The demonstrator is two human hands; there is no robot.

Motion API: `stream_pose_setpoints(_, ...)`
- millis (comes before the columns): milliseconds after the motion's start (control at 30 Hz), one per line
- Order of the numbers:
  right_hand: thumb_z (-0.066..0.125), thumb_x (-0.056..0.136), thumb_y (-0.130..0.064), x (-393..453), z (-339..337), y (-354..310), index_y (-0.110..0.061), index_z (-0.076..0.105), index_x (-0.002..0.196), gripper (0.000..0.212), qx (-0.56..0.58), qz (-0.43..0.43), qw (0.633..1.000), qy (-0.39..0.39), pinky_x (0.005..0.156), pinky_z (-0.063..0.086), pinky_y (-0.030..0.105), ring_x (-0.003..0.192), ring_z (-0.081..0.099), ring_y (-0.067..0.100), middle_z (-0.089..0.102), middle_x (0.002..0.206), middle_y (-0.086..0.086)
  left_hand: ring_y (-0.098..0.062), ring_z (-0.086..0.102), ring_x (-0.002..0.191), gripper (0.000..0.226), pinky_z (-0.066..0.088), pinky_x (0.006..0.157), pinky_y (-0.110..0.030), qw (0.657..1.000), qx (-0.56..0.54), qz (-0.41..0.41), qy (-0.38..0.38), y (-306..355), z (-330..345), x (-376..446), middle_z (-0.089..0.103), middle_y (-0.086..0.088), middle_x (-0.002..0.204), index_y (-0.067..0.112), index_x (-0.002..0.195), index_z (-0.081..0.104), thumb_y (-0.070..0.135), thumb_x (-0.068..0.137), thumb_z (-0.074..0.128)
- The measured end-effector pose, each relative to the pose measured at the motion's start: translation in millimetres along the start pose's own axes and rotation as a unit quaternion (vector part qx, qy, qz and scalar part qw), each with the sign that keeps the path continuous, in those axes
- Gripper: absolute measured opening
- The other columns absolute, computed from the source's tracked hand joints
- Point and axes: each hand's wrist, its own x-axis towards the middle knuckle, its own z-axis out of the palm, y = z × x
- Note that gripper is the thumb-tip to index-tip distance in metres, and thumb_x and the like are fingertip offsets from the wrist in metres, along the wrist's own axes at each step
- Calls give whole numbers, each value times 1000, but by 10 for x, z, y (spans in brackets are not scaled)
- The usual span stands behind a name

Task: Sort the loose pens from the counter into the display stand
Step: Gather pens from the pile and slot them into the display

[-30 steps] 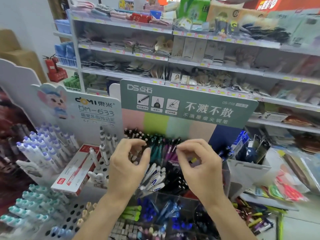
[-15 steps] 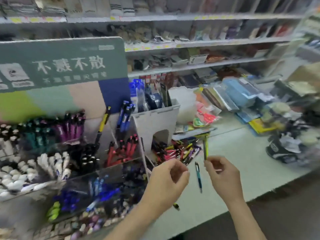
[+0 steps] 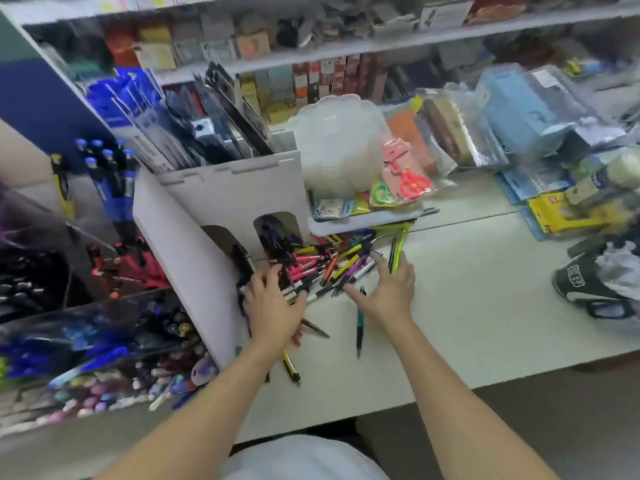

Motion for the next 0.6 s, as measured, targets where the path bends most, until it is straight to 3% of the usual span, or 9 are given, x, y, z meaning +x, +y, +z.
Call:
stream_pose_setpoints(133,59,75,-83,278,129,-244,-46,23,156,95,-39,-27,999,-27,120,4,65,155,-14,34,-11,170,9,-37,30,137,74,29,113,-54,999,32,-17,-1,131,61,202,35,-5,151,28,145,41,49,80,69)
stream_pose_setpoints(233,55,76,-85,352,188,-319,-46,24,155,93,-46,-29,997,-57,117,-3,69,156,-13,32,-8,169,9,-38,26,139,75,27,115,-54,999,40,5,-18,204,83,396,33,-5,154,27,147,40,52,82,68)
stream_pose_setpoints(433,60,85,-66,295,367,-163,-43,37,149,71,-27,-88,995,-29,119,-8,63,157,-7,28,9,168,14,-42,30,136,62,25,116,-52,987,152,18,-53,364,216,768,33,-12,152,25,143,44,57,90,53)
stream_pose_setpoints(600,61,87,-62,299,367,-141,-43,39,149,68,-9,-97,995,-23,119,-14,57,157,-8,27,10,168,14,-39,4,150,68,18,119,-56,984,152,14,-94,410,237,972,9,-5,166,29,149,33,56,89,50)
